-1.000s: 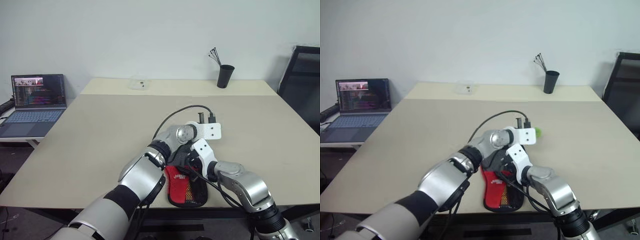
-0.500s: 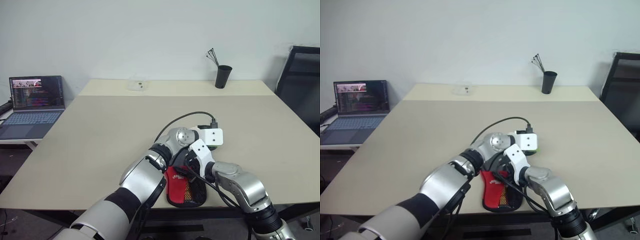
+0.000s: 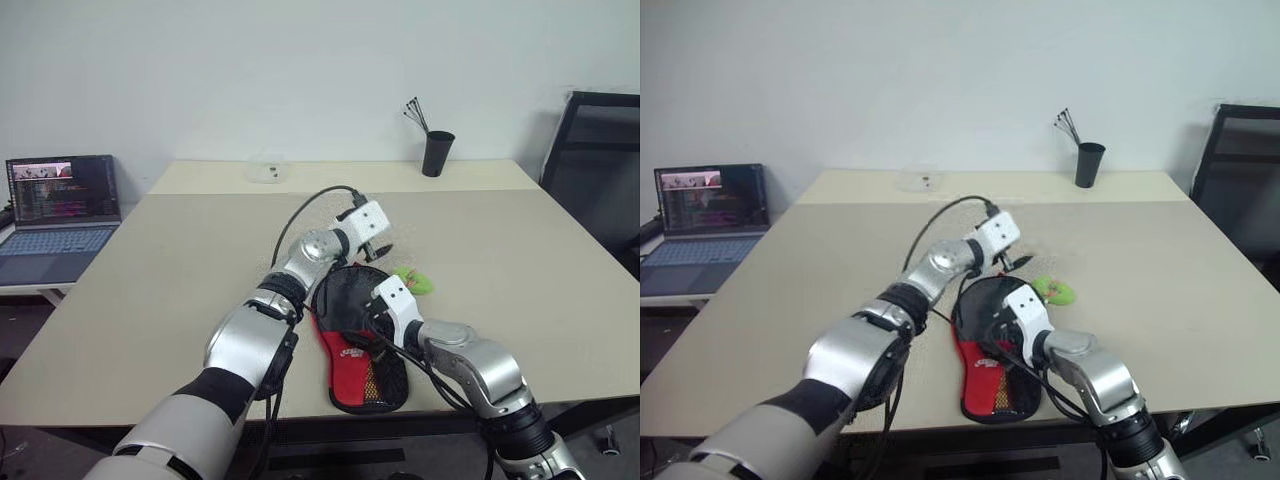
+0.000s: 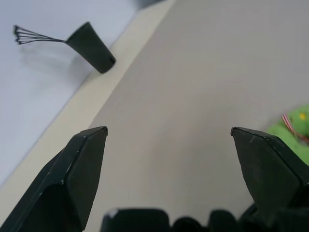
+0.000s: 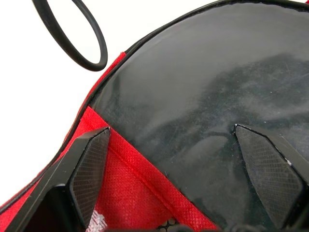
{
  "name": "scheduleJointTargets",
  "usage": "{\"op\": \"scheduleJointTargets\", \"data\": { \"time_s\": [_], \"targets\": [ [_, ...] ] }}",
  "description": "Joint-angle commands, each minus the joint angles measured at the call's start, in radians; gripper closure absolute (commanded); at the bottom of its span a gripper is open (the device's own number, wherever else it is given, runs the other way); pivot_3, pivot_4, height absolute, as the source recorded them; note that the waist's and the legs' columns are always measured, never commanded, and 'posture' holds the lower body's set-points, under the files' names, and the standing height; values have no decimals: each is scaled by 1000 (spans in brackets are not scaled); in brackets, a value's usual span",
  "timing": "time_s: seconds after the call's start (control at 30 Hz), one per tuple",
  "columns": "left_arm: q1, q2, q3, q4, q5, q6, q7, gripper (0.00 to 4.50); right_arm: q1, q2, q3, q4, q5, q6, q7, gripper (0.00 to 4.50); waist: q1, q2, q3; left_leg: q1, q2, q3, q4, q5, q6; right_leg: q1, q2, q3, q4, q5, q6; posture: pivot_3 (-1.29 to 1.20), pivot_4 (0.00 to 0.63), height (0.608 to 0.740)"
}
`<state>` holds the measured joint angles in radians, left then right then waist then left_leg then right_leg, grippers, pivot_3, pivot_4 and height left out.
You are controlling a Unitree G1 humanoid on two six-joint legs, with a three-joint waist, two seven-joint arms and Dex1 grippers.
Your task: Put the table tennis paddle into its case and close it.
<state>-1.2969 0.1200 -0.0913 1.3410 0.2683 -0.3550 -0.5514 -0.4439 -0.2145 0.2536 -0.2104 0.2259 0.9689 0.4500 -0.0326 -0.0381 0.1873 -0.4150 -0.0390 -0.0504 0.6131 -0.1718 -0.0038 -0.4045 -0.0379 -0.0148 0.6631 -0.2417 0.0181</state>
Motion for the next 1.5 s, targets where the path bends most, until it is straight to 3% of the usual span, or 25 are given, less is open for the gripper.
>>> {"op": "scheduleJointTargets", "data": {
  "time_s": [0.03, 0.17, 0.4, 0.53, 0.77, 0.97, 1.5],
  "targets": [
    [61, 43, 47, -63, -93, 19, -213, 39, 18, 26, -26, -16, 58, 99, 2, 0, -1, 1, -1, 0, 0, 0, 0, 0, 0, 0, 0, 0, 0, 0, 0, 0, 150, 740],
    [149, 97, 45, -143, -141, 51, -398, 39, 11, 9, -54, -139, 105, 180, 8, 0, 0, 1, 0, -1, 0, 0, 0, 0, 0, -1, 0, 0, 0, 0, 0, 0, 150, 740],
    [287, 152, 47, -324, -213, 153, -520, 39, -42, -131, -139, -342, 188, 271, 50, 0, 8, 1, 0, -5, -1, -3, 0, 0, 0, -3, -1, 2, -1, 0, 0, 0, 150, 740],
    [378, 134, 25, -448, -237, 220, -531, 39, -108, -364, -126, -298, 91, 91, 118, 0, 9, 2, 1, -5, -2, -3, 0, 0, 0, -1, -2, 1, -4, 0, 0, 0, 150, 740],
    [409, 105, -13, -527, -249, 297, -546, 39, -156, -564, 0, -1, -115, -308, 234, 0, 9, 1, 1, -5, -1, -2, 0, 0, 0, -1, -1, 1, -4, 0, 0, 0, 150, 740],
    [394, 103, -29, -516, -248, 311, -542, 39, -231, -546, 102, 277, -280, -620, 285, 0, 2, 2, 1, -3, -1, 2, 0, 0, 0, -2, 0, 2, -3, 0, 0, 0, 150, 740],
    [406, 121, -36, -547, -251, 327, -548, 39, -373, -370, 129, 756, -444, -912, 279, 0, 3, 2, 1, -2, -1, 1, 0, 0, 0, -1, 0, 3, -1, 0, 0, 0, 150, 740]
  ]
}}
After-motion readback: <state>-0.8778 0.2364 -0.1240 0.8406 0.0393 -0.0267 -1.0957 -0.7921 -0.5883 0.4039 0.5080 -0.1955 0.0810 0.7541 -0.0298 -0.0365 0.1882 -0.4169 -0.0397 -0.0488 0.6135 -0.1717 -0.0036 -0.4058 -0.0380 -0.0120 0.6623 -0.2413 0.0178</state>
